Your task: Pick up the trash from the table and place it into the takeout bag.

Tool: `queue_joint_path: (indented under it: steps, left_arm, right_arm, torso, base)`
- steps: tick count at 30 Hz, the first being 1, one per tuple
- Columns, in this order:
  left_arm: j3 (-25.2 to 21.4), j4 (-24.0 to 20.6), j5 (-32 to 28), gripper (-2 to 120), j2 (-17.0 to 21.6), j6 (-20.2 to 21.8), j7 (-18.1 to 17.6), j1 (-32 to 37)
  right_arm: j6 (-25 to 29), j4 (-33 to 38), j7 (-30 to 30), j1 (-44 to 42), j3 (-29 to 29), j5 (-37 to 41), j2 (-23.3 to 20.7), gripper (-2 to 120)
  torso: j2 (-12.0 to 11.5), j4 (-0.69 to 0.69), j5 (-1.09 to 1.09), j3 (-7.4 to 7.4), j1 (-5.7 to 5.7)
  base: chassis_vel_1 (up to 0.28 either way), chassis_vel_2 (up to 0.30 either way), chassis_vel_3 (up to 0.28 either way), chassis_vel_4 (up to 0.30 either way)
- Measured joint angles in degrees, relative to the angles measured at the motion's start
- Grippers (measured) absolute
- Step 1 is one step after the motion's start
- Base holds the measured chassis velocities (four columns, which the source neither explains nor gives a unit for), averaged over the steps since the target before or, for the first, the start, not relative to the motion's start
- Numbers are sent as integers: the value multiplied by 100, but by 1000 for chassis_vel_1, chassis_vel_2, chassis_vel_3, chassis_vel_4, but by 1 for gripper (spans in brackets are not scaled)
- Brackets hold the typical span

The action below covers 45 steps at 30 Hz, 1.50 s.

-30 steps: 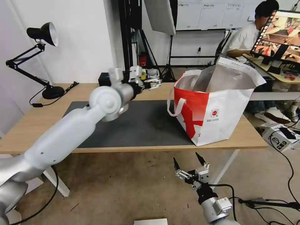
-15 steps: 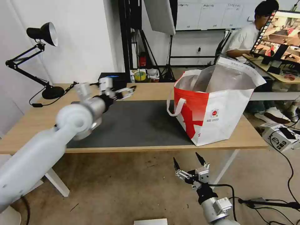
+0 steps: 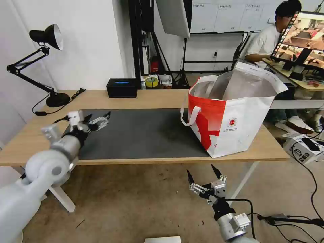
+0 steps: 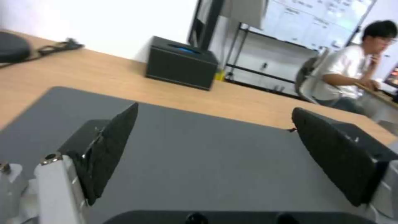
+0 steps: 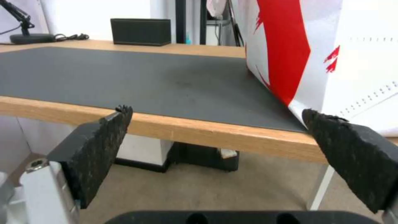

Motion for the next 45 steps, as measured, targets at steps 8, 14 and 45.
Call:
queue_joint_path:
  steps: [8,14,45]
  left_arm:
    - [-935,18,1083,100,-549,-468,558,1409]
    - [-1454,168,1738,100,-1109,-1208,1229,2237]
    - [-1677,741,2441,100,-2065,-2137,2353,3186]
  right_arm:
    - [0,0,0,0,0,0,0,100]
    - [0,0,0,0,0,0,0,100]
    - [0,0,0,0,0,0,0,100]
  torso:
    - [0,1,-1,0,0]
    - [0,1,0,0,-1]
    - [0,0,0,0,0]
  base:
    - [0,0,0,0]
    - [0,0,0,0]
    - [0,0,0,0]
